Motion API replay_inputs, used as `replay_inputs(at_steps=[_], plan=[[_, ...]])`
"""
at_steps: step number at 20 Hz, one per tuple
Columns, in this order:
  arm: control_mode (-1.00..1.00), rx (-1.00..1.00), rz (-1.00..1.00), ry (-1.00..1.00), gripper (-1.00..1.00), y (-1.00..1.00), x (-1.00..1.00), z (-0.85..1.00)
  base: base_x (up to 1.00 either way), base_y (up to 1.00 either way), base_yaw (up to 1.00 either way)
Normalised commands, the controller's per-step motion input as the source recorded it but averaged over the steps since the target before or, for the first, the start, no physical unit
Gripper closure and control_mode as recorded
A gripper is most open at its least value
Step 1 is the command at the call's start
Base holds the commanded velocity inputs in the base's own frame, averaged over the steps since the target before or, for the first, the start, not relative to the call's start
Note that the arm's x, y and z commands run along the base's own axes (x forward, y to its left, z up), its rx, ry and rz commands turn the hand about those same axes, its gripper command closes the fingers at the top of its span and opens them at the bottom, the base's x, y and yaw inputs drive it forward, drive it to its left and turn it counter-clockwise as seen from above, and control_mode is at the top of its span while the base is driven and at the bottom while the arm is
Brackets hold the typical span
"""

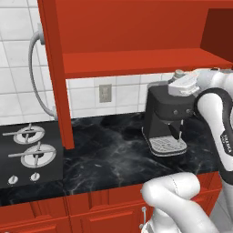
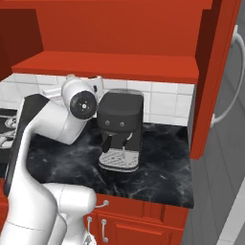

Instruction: Retrieve the shaker from the cabinet and place it next the steak on a plate on the dining table.

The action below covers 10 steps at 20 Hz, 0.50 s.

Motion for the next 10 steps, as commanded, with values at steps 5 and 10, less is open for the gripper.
replay_inputs(at_steps=[5,10], plan=[[-1.0,0.0,0.15,0.0,1.0,0.0,-0.4,-0.16,0.0,0.0,0.0],[-1.0,0.0,0.11,-0.04,1.0,0.0,-0.61,-0.11,0.0,0.0,0.0]])
